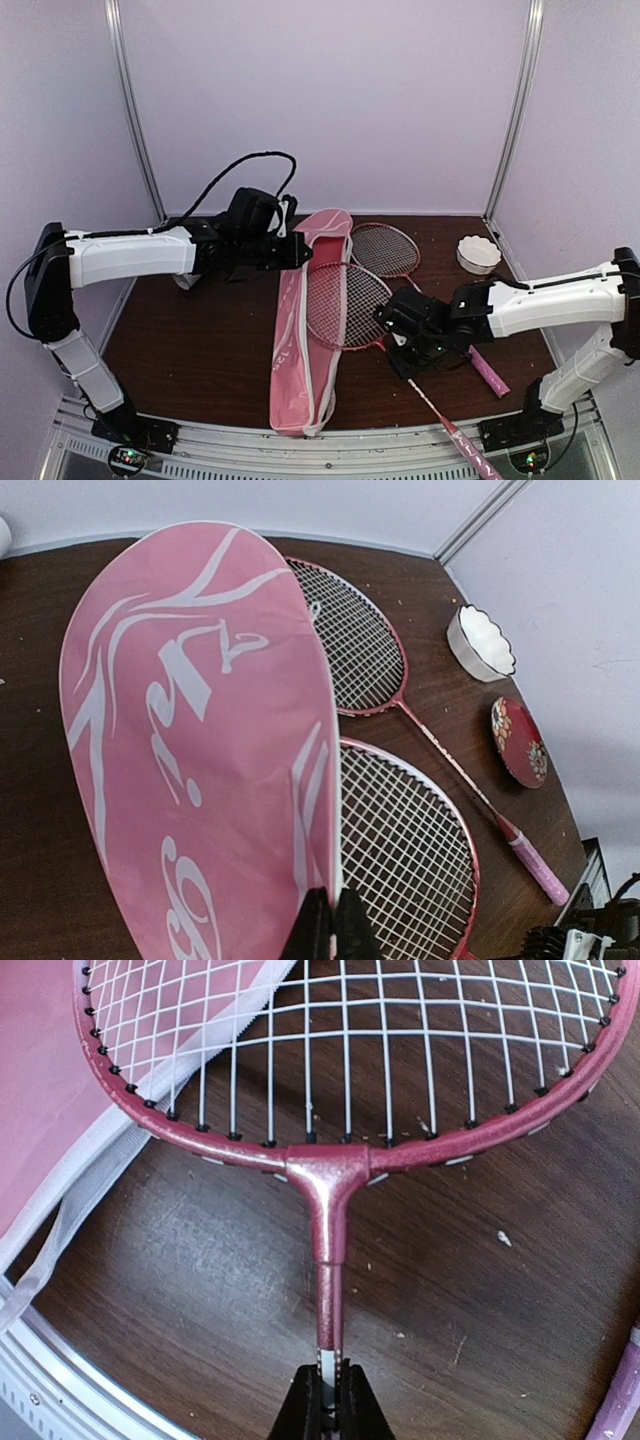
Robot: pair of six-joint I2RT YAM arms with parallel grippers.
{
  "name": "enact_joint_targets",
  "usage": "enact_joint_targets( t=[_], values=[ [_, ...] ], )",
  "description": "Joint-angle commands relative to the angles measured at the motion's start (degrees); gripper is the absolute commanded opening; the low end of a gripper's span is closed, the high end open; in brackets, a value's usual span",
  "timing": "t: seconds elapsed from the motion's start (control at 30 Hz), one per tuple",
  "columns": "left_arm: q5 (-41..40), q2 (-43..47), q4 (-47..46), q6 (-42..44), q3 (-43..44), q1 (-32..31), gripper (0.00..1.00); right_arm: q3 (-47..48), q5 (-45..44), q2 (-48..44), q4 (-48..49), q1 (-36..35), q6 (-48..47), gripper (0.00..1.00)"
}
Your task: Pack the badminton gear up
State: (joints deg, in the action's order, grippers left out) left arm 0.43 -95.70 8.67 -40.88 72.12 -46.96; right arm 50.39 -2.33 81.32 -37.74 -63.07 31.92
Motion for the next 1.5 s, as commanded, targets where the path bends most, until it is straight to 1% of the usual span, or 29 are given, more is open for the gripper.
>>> enact_joint_targets(
  t=[0.0, 0.13, 0.23, 0.3, 0.47, 0.6, 0.7, 0.83, 0.87, 0.93, 1.03, 1.07, 1.2, 1.27, 1.33, 1.37, 1.4, 1.47],
  values=[
    [2.8, -2.1, -6.2, -0.6, -1.2, -0.6, 0.0, 6.3, -1.0, 5.2, 3.4, -0.1, 0.6, 0.0],
    [4.9, -2.6, -7.2, -0.1, -2.5, -1.0, 0.0, 11.3, -1.1, 10.6, 5.3, 0.5, 2.1, 0.0],
    [8.0, -2.9, -8.6, 0.6, -4.0, -1.1, 0.0, 12.6, -0.6, 13.4, 8.7, 1.9, 4.4, 0.0],
    [10.3, -3.3, -9.3, 1.2, -4.6, -1.1, 0.0, 13.1, 1.2, 15.0, 11.3, 3.1, 6.4, 0.0],
    [15.4, -5.0, -10.3, 2.5, -5.3, -1.1, 0.0, 16.0, 3.4, 19.4, 16.3, 5.2, 8.2, 0.0],
    [16.4, -6.3, -10.6, 1.2, -5.4, -1.1, 0.0, 17.8, 4.2, 22.8, 21.4, 7.3, 10.8, 0.0],
    [16.1, -6.9, -11.1, -0.5, -5.3, -1.0, 0.0, 21.1, 3.2, 25.0, 21.8, 8.3, 11.4, 0.0],
    [16.1, -8.2, -11.6, -1.3, -5.3, -0.3, 0.0, 23.7, 4.5, 26.6, 24.5, 9.9, 11.0, 0.17],
    [16.7, -8.7, -11.6, -1.2, -5.1, 0.1, 0.0, 23.8, 5.5, 26.7, 25.1, 10.3, 10.7, 0.22],
    [18.8, -9.9, -11.6, -0.9, -4.7, 1.2, 0.0, 23.2, 8.0, 26.4, 26.9, 11.3, 9.3, 0.37],
    [20.1, -11.3, -10.4, 0.7, -3.6, 3.0, 0.0, 20.9, 11.7, 23.8, 28.2, 12.2, 4.5, 0.58],
    [20.5, -11.7, -10.1, 1.1, -3.3, 3.5, 0.0, 19.2, 12.9, 22.1, 28.7, 12.3, 1.8, 0.62],
    [20.7, -12.9, -8.5, 2.9, -1.8, 4.9, 0.0, 6.8, 13.8, 9.3, 30.1, 11.4, -7.5, 0.72],
    [20.4, -13.6, -7.2, 3.4, -1.0, 4.9, 0.0, 0.6, 12.1, 1.2, 27.4, 10.1, -11.6, 0.75],
    [20.6, -14.1, -7.2, 3.2, -0.8, 5.0, 0.0, -4.1, 9.3, -6.7, 22.5, 7.3, -14.6, 0.8],
    [20.6, -14.3, -7.2, 3.1, -0.8, 4.9, 0.0, -6.1, 8.1, -10.1, 20.4, 5.7, -14.7, 0.86],
    [20.5, -14.4, -7.2, 2.9, -0.8, 4.9, 0.0, -7.8, 7.4, -12.7, 17.6, 4.0, -13.8, 0.87],
    [20.0, -14.4, -6.8, 2.9, -0.7, 4.9, 0.0, -10.6, 6.5, -16.3, 13.5, 1.2, -10.1, 0.85]
  ],
)
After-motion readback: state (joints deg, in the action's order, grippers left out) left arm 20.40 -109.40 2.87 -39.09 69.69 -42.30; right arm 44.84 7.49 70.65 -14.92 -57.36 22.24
